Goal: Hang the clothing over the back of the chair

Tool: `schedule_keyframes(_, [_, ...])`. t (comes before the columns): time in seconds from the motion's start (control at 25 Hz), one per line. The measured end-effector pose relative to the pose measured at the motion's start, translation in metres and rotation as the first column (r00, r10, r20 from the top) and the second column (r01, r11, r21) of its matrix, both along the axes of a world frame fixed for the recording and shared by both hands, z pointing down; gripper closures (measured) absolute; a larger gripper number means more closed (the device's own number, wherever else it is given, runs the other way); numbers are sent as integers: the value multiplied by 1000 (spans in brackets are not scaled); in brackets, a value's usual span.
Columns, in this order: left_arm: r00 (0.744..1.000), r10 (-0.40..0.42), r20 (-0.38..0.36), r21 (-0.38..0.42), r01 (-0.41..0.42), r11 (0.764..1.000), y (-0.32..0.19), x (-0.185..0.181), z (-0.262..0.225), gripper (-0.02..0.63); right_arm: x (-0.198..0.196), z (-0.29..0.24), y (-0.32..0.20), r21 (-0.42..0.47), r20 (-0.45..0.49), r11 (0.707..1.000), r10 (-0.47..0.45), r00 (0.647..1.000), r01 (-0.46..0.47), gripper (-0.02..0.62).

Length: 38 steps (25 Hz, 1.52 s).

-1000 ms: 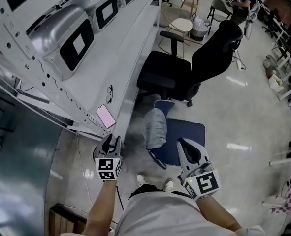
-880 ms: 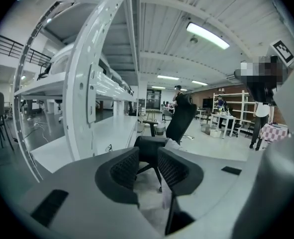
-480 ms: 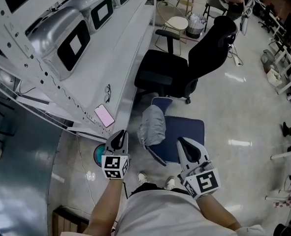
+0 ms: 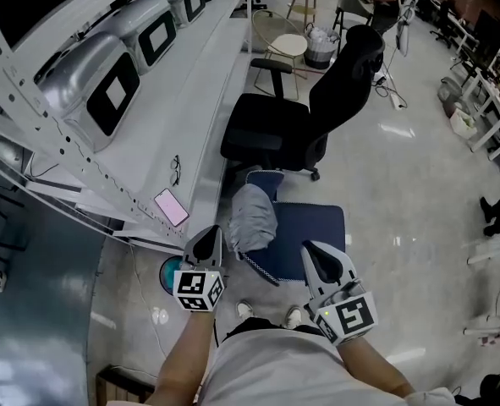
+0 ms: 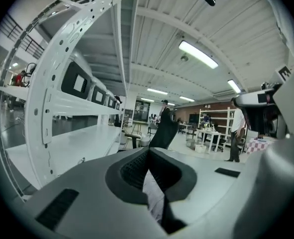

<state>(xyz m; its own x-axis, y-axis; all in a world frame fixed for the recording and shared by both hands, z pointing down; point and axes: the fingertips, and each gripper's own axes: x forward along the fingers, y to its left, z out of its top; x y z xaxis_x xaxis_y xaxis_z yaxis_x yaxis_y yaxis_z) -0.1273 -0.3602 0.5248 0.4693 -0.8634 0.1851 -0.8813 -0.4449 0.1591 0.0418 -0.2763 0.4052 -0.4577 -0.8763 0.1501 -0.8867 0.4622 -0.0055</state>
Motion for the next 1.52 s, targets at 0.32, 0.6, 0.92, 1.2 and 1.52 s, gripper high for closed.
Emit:
schedule_keyframes(0.32, [998, 2, -55, 61, 1, 998, 17, 32, -42, 598, 16, -4, 18, 7, 41, 999, -47, 998, 46, 577])
schedule_keyframes(0.6, [997, -69, -28, 73, 71, 995, 49, 25, -55, 598, 21, -7, 27, 17, 80, 993, -117, 990, 116, 577])
schedule_keyframes(0.92, [994, -111, -7, 66, 111, 992, 89, 43, -57, 598, 38, -3, 41, 19, 110, 982, -187, 976, 186, 577])
schedule_keyframes(1.2, [993, -122, -4, 70, 122, 990, 124, 71, -63, 598, 57, 12, 54, -1, 149, 975, -221, 964, 224, 577])
schedule_keyframes(1.52, [990, -138, 32, 46, 136, 990, 158, 91, -61, 598, 58, 29, 54, -24, 194, 963, -259, 946, 269, 577])
